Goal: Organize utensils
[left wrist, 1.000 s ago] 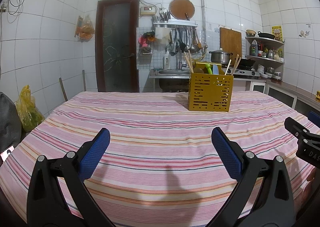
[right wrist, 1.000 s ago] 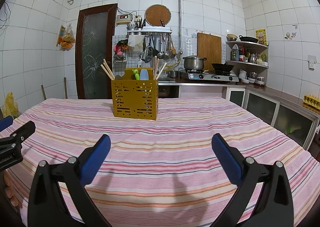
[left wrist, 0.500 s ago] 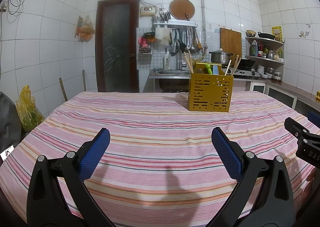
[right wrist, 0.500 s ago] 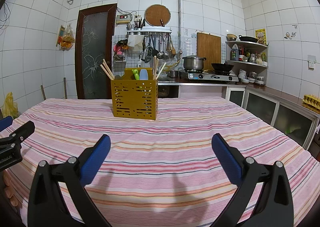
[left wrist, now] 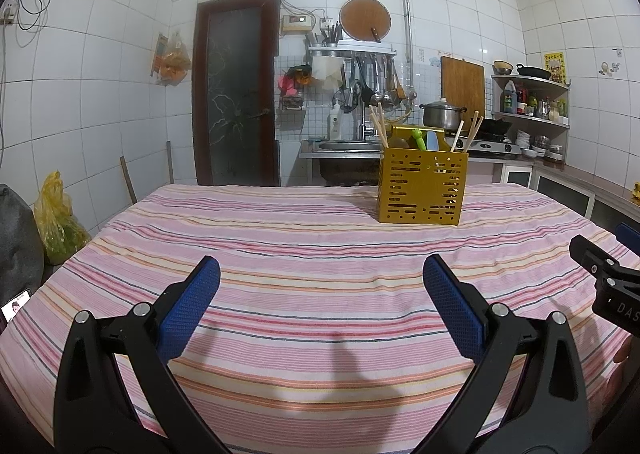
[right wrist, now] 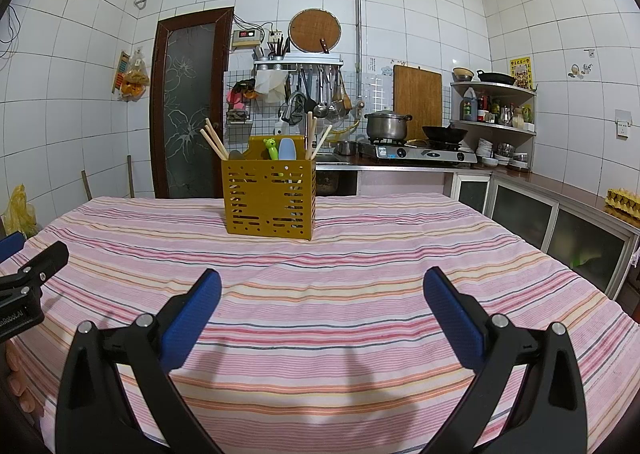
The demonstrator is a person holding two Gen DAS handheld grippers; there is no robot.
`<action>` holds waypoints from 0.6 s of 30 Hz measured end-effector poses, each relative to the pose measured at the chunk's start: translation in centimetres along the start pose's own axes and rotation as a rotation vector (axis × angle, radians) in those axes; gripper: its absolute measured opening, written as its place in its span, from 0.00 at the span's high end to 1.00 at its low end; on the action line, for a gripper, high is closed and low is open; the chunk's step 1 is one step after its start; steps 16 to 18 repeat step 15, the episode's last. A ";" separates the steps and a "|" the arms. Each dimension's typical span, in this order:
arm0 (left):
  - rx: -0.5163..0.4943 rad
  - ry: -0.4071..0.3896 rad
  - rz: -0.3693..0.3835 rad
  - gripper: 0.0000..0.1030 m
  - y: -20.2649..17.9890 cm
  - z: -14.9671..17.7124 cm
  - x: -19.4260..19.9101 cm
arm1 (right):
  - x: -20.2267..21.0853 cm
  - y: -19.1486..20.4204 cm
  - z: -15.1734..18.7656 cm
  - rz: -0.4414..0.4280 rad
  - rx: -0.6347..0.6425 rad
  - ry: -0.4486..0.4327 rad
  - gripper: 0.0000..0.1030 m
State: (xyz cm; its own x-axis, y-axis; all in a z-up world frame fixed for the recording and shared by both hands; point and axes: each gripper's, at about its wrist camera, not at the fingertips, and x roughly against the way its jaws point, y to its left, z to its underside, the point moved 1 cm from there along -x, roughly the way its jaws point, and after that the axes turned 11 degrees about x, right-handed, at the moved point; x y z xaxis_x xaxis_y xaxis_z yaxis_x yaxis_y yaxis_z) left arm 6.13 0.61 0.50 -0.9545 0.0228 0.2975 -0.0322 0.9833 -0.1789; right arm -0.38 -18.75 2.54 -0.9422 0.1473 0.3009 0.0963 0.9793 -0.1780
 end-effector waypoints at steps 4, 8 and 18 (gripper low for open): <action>-0.006 -0.010 -0.002 0.05 -0.2 -0.1 0.3 | 0.0 0.0 0.0 0.000 0.000 0.000 0.04; -0.010 -0.019 -0.004 0.05 -0.3 -0.2 0.4 | 0.0 0.0 0.0 0.000 0.000 0.000 0.04; -0.011 -0.019 -0.005 0.05 -0.3 -0.2 0.5 | 0.0 0.0 0.0 0.000 0.002 0.001 0.04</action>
